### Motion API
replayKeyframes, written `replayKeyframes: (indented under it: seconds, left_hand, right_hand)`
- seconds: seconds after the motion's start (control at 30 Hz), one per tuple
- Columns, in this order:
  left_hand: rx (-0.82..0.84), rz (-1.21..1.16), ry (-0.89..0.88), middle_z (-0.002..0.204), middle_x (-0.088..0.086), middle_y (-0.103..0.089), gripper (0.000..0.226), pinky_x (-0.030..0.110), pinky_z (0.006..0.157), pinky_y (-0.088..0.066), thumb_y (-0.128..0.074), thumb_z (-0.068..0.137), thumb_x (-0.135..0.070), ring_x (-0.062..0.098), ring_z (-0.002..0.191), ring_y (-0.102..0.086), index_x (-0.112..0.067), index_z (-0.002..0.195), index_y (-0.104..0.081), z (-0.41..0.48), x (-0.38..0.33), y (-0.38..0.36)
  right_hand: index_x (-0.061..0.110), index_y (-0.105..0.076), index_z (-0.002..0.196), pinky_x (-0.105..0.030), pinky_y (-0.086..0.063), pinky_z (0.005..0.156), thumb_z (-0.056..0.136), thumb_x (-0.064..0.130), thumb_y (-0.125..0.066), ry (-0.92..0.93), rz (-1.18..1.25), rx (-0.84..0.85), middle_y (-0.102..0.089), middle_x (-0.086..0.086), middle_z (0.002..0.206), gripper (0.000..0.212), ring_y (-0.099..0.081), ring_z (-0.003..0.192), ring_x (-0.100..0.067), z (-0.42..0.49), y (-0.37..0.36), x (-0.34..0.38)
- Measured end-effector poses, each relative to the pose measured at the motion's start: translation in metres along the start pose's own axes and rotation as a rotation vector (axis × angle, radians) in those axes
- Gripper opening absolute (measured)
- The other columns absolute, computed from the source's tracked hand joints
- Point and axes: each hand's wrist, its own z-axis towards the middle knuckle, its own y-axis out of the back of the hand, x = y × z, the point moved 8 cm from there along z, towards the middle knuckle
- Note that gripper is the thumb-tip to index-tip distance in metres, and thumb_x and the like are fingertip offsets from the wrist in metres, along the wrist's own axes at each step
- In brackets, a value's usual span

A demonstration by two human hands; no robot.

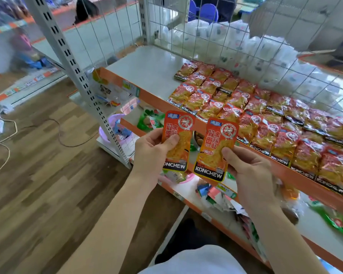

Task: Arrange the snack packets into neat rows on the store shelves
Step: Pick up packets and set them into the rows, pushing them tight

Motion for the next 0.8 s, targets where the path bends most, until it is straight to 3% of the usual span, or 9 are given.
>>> replayKeyframes:
  seconds: [0.13, 0.33, 0.5, 0.67, 0.8]
  left_hand:
    - [-0.042, 0.04, -0.021, 0.09, -0.003, -0.078, 0.009, 0.034, 0.074, -0.058, -0.073, 0.089, -0.015, 0.019, 0.084, -0.075, -0.023, 0.093, -0.074, 0.033, -0.014, 0.004]
    - [-0.078, 0.064, -0.014, 0.088, -0.002, -0.078, 0.007, 0.032, 0.072, -0.06, -0.072, 0.09, -0.014, 0.021, 0.083, -0.076, -0.021, 0.093, -0.074, 0.071, -0.028, -0.005]
    - [-0.11, 0.073, -0.043, 0.083, -0.004, -0.077, 0.009, 0.025, 0.066, -0.057, -0.066, 0.095, -0.013, 0.013, 0.077, -0.074, -0.017, 0.093, -0.074, 0.097, -0.034, -0.008]
    - [-0.1, 0.101, -0.023, 0.08, -0.007, -0.076, 0.009, 0.028, 0.069, -0.056, -0.067, 0.094, -0.014, 0.012, 0.077, -0.073, -0.02, 0.09, -0.073, 0.127, -0.034, -0.009]
    - [-0.077, 0.102, 0.031, 0.084, -0.002, -0.077, 0.009, 0.034, 0.072, -0.058, -0.067, 0.093, -0.015, 0.021, 0.082, -0.074, -0.02, 0.09, -0.074, 0.161, -0.034, -0.007]
  right_hand:
    - [0.016, -0.076, 0.087, -0.03, -0.055, 0.075, 0.085, 0.011, -0.073, -0.011, 0.0, 0.034, -0.078, 0.0, 0.085, 0.006, -0.073, 0.079, -0.015, 0.036, -0.022, 0.005]
    - [0.013, -0.076, 0.088, -0.031, -0.056, 0.071, 0.086, 0.011, -0.073, 0.002, -0.008, 0.059, -0.077, 0.0, 0.084, 0.004, -0.072, 0.077, -0.017, 0.082, -0.039, 0.02]
    - [0.013, -0.074, 0.086, -0.019, -0.056, 0.063, 0.086, 0.006, -0.071, 0.018, 0.038, 0.082, -0.077, 0.004, 0.08, 0.008, -0.074, 0.074, -0.011, 0.109, -0.051, 0.027]
    - [0.018, -0.076, 0.081, -0.042, -0.059, 0.085, 0.084, 0.008, -0.075, 0.01, 0.003, 0.02, -0.078, 0.0, 0.083, 0.01, -0.075, 0.084, -0.021, 0.129, -0.058, 0.024]
    - [0.017, -0.076, 0.085, -0.047, -0.057, 0.091, 0.086, 0.01, -0.074, -0.002, -0.044, -0.022, -0.078, -0.001, 0.084, 0.007, -0.074, 0.086, -0.024, 0.146, -0.067, 0.021]
